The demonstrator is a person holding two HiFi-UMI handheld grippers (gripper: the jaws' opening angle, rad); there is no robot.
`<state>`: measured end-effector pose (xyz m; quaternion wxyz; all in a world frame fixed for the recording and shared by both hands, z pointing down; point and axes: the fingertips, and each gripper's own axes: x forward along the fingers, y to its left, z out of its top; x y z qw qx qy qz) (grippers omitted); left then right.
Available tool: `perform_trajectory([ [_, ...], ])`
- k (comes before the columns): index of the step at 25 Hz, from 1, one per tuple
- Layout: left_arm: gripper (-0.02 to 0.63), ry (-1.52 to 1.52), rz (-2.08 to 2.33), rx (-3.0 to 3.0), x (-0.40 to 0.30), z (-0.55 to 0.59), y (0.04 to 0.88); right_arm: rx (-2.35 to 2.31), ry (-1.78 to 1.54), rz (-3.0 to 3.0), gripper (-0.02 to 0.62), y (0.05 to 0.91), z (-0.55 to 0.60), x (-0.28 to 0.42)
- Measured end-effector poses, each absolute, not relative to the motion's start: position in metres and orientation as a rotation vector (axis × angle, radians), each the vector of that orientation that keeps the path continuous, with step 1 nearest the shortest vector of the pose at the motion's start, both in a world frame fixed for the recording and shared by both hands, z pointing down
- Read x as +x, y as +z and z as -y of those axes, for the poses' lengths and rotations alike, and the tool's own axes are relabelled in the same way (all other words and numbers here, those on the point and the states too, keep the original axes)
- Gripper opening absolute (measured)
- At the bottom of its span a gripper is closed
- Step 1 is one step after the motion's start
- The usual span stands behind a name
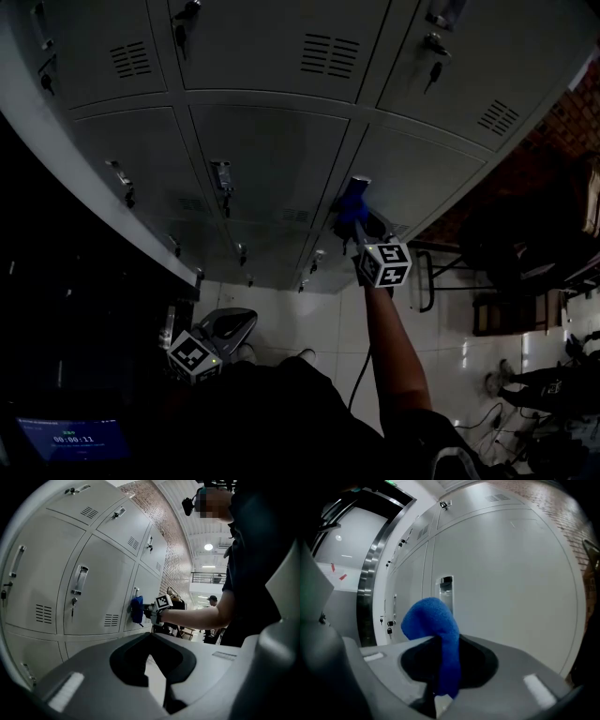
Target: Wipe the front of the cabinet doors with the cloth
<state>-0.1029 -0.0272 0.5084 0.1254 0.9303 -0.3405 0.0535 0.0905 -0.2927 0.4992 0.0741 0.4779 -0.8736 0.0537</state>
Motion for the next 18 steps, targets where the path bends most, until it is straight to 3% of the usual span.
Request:
perform_trajectory([
  [9, 0.0, 0.158, 0.972, 2.72, -0.096, 0.03, 0.507, 1.514, 0.151, 2.547, 0.078, 0.507, 0.296, 0.131],
  [18, 0.0, 0.208, 0.907, 2.737, -0.076, 0.038, 0.515, 1.731, 0.2, 2.379, 0.078, 0.518, 0.298, 0.229],
])
